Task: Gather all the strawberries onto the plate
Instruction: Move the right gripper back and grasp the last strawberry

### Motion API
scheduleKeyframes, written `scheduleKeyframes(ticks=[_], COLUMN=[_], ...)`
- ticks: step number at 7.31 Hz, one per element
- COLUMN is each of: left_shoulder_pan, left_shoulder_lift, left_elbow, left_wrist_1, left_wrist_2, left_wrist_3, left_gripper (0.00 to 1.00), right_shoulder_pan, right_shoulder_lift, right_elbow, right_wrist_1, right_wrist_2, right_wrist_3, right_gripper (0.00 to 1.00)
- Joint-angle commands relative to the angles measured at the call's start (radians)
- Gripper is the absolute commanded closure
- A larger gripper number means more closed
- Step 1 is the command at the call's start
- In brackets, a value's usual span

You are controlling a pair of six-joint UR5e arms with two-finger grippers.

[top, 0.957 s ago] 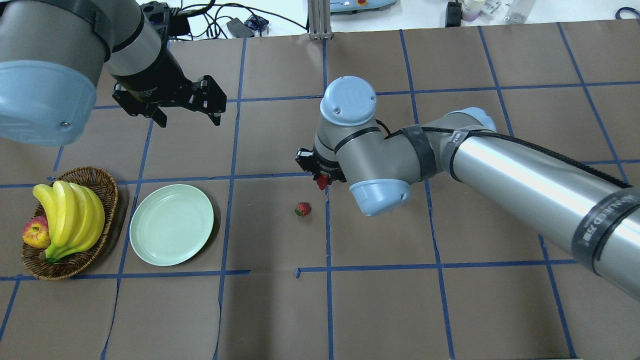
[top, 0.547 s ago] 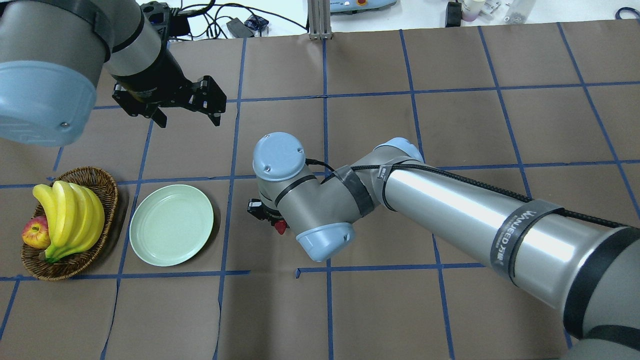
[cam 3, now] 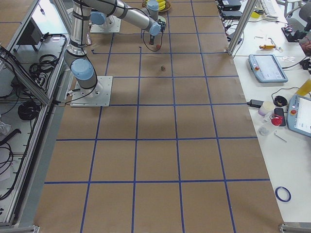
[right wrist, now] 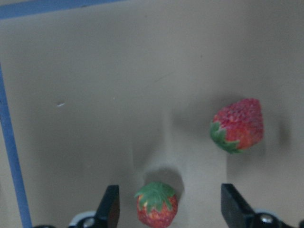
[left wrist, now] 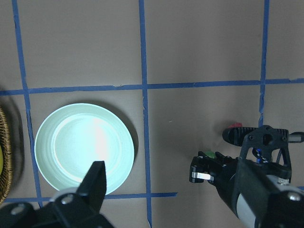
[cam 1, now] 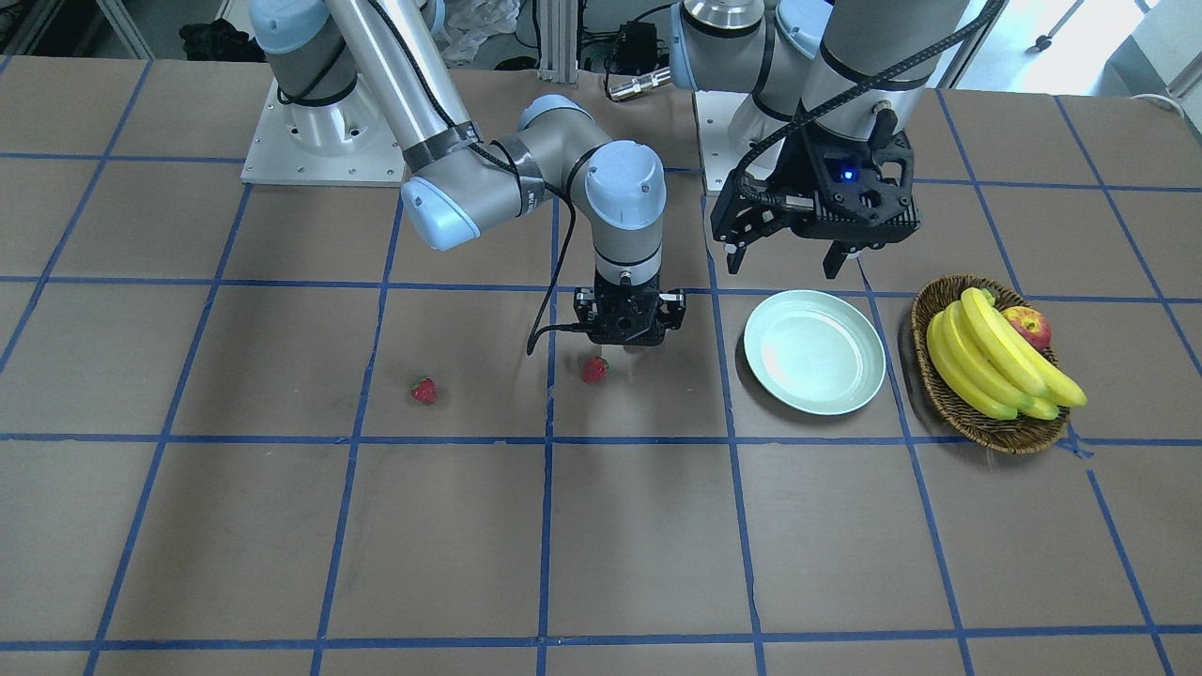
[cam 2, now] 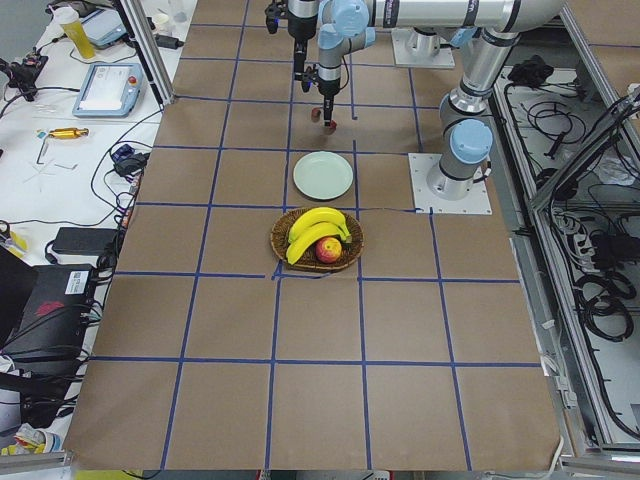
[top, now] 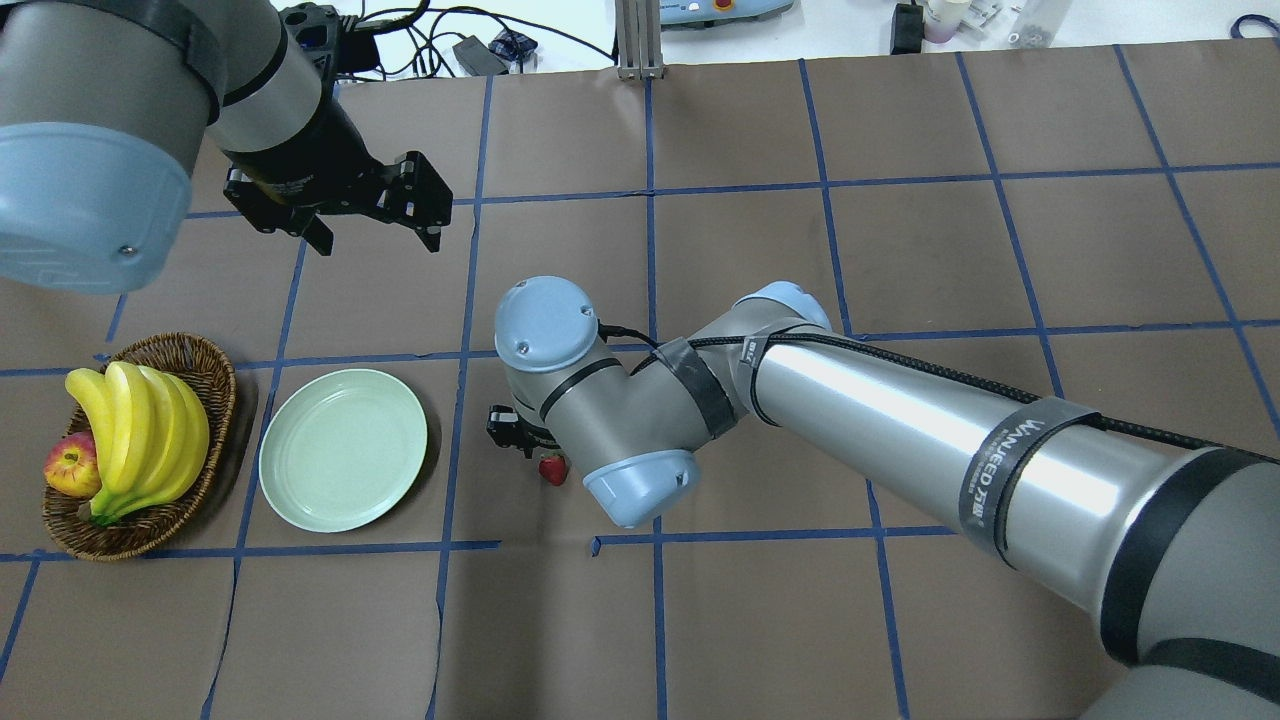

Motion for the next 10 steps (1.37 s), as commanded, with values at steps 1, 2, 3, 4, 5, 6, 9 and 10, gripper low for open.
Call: scheduleKeyframes(ticks=[1, 2, 3, 4, 5, 6, 9, 10], left_shoulder_pan=[0.000, 0.000, 0.000, 0.000, -0.005, -0.007, -0.008, -0.007], left_shoulder_lift=[0.002, 0.002, -0.001, -0.005, -0.003, -0.005, -0.006, -0.006], left_elbow=[0.000, 0.001, 0.001, -0.002, -0.002, -0.002, -0.003, -0.003], left_wrist_1=[0.000, 0.000, 0.000, -0.002, -0.002, -0.002, -0.002, -0.002], left_wrist_2=[0.000, 0.000, 0.000, 0.000, 0.000, 0.000, 0.000, 0.000], left_wrist_3=[0.000, 0.000, 0.000, 0.000, 0.000, 0.000, 0.000, -0.002], left_gripper=[0.00, 0.00, 0.00, 0.00, 0.00, 0.00, 0.00, 0.00], right_shoulder_pan=[-0.115, -0.235, -0.328, -0.378, -0.398, -0.417, -0.435, -0.437], right_shoulder_lift=[-0.136, -0.175, -0.181, -0.183, -0.180, -0.178, -0.136, -0.134], right_elbow=[0.003, 0.026, 0.064, 0.153, 0.207, 0.212, 0.217, 0.218], right_wrist_1=[0.163, 0.218, 0.221, 0.197, 0.090, 0.071, 0.043, 0.037], right_wrist_2=[-0.044, -0.043, -0.044, -0.068, -0.076, -0.078, -0.108, -0.113], right_wrist_3=[-0.066, -0.124, -0.166, -0.280, -0.368, -0.442, -0.496, -0.495], right_gripper=[0.00, 0.00, 0.00, 0.00, 0.00, 0.00, 0.00, 0.36])
